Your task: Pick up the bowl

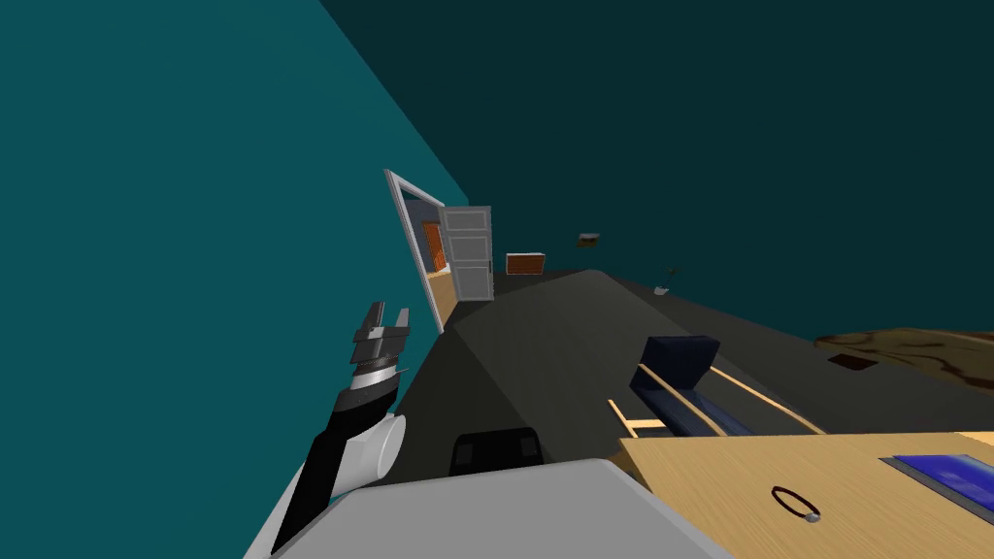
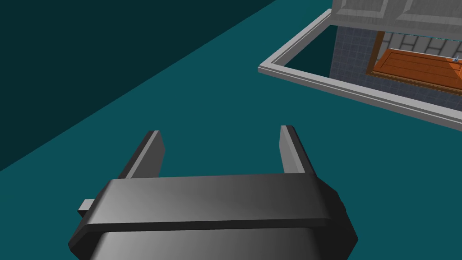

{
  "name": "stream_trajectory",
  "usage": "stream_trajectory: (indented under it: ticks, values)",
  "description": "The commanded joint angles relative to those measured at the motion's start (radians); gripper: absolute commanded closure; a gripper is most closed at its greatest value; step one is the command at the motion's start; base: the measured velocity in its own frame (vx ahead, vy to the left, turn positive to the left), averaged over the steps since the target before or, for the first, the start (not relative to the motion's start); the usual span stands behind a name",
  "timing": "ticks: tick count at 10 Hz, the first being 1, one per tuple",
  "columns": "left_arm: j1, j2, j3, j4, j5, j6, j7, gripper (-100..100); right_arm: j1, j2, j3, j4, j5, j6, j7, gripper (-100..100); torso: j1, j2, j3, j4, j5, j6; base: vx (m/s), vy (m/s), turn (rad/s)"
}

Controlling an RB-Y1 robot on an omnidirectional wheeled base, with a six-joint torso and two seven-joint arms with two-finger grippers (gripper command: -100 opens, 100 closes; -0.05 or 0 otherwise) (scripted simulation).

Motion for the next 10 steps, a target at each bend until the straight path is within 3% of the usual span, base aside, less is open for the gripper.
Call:
stream_trajectory:
  ticks: [1, 2, 3, 5, 6, 10]
  values:
    - [0.000, 0.000, 0.000, 0.000, 0.000, 0.000, 0.000, 0, 0.000, 0.000, 0.000, 0.000, 0.000, 0.000, 0.000, -100, 0.000, 0.000, 0.000, 0.000, 0.000, 0.000, 0.005, -0.009, -0.001]
    - [0.000, 0.000, 0.000, 0.000, 0.000, 0.000, 0.000, 0, 0.000, 0.001, -0.001, 0.002, 0.000, -0.004, 0.003, 0, 0.001, 0.000, 0.000, 0.000, 0.000, 0.000, 0.000, 0.000, 0.000]
    - [0.000, 0.000, 0.000, 0.000, 0.000, 0.000, 0.000, 0, -0.030, 0.010, 0.014, 0.025, -0.002, 0.016, 0.011, -100, 0.002, 0.001, 0.000, 0.000, 0.000, 0.000, -0.021, -0.034, 0.059]
    - [0.000, 0.000, 0.000, 0.000, 0.000, 0.000, 0.000, 0, -0.042, 0.013, 0.015, 0.037, -0.003, 0.017, 0.014, -100, -0.002, 0.003, 0.002, 0.001, -0.001, 0.000, -0.029, -0.050, 0.042]
    - [0.000, 0.000, 0.000, 0.000, 0.000, 0.000, 0.000, 0, -0.045, 0.014, 0.015, 0.040, -0.003, 0.018, 0.018, 100, -0.001, 0.002, 0.001, 0.001, 0.000, 0.000, -0.003, -0.006, -0.001]
    - [0.000, 0.000, 0.000, 0.000, 0.000, 0.000, 0.000, 0, -0.045, 0.014, 0.015, 0.040, -0.004, 0.017, 0.017, 100, 0.002, 0.000, 0.000, 0.000, 0.001, 0.000, 0.000, 0.000, 0.000]
